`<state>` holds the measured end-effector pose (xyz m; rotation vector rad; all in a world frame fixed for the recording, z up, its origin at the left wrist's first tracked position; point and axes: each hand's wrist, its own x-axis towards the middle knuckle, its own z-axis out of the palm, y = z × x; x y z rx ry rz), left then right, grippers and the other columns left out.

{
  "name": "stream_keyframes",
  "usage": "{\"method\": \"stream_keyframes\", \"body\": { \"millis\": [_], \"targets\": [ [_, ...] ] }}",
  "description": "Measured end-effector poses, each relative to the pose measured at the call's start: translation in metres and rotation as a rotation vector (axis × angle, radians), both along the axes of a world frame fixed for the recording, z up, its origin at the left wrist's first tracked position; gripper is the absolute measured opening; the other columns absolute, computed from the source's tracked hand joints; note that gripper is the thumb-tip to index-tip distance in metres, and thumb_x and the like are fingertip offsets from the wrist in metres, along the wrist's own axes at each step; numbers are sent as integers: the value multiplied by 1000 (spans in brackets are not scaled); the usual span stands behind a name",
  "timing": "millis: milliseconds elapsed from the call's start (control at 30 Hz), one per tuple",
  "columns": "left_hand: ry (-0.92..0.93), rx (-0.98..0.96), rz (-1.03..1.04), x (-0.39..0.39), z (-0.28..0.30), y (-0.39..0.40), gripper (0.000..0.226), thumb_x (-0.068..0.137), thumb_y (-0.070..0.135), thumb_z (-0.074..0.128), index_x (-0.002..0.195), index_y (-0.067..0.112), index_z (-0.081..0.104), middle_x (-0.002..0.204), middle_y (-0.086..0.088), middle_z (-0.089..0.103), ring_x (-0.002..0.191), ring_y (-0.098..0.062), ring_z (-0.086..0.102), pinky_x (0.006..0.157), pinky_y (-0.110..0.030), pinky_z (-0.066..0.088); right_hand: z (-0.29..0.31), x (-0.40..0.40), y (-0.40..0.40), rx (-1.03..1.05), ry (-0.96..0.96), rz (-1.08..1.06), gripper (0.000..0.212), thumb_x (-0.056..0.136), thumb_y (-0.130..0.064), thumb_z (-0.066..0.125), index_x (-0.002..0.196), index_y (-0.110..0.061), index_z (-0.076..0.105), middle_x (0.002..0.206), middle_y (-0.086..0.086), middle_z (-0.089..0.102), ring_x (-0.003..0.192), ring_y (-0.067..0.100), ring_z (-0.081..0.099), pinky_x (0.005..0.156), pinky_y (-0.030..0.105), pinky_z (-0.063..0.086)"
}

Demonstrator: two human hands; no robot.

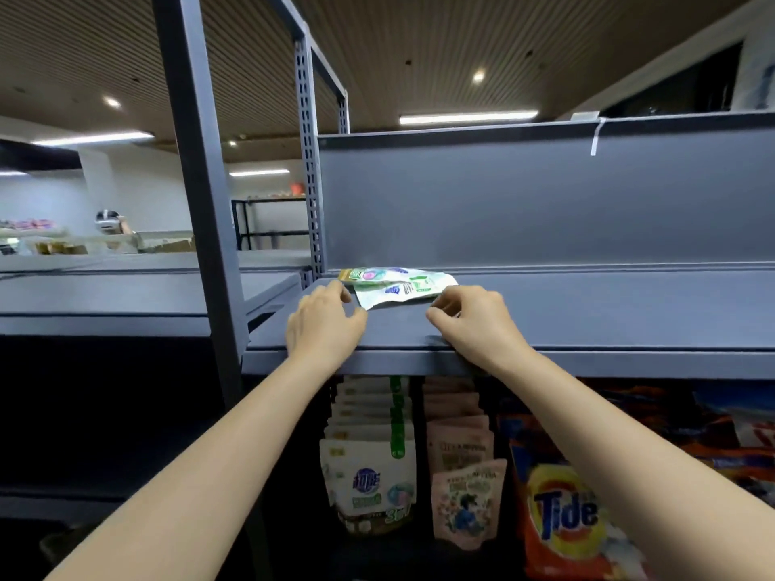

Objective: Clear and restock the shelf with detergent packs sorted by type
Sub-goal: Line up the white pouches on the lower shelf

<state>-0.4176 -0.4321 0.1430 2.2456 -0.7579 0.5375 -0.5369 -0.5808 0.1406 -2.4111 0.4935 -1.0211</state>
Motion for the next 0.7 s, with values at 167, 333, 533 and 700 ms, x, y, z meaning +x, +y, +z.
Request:
{"method": "stream_keyframes", "body": {
  "millis": [167, 333, 533, 700],
  "targets": [
    [23, 221, 25, 55, 19, -33, 42, 88, 24, 48, 130, 21, 47, 132, -8, 49, 123, -29, 42, 93, -37, 37, 21, 49, -26, -170, 227, -81, 19, 83, -22, 56, 99, -20, 65, 103, 3, 66, 98, 26, 58, 75, 31, 48],
    [1, 313, -24, 99, 36, -78, 46, 89, 19, 46, 134, 21, 44, 136, -5, 48, 124, -28, 42, 94, -37, 37, 29, 90, -37, -586, 436, -48, 26, 84, -22, 53, 107, -15, 61, 112, 3, 61, 108, 26, 53, 76, 30, 42],
    [-101, 579, -146, 131, 34, -118, 60, 89, 24, 50, 145, 31, 30, 150, 4, 33, 135, -24, 33, 105, -38, 33, 29, 119, -47, -930, 553, -103, 23, 86, -10, 46, 101, -14, 64, 98, 3, 59, 91, 26, 45, 67, 33, 29],
    [-36, 653, -140, 149, 24, -132, 58, 91, 24, 46, 145, 39, 29, 147, 1, 39, 134, -25, 36, 101, -35, 37, 23, 124, -60, -785, 582, -102, 49, 90, -6, 40, 135, -25, 45, 122, 1, 55, 112, 27, 47, 76, 31, 35]
  ]
}}
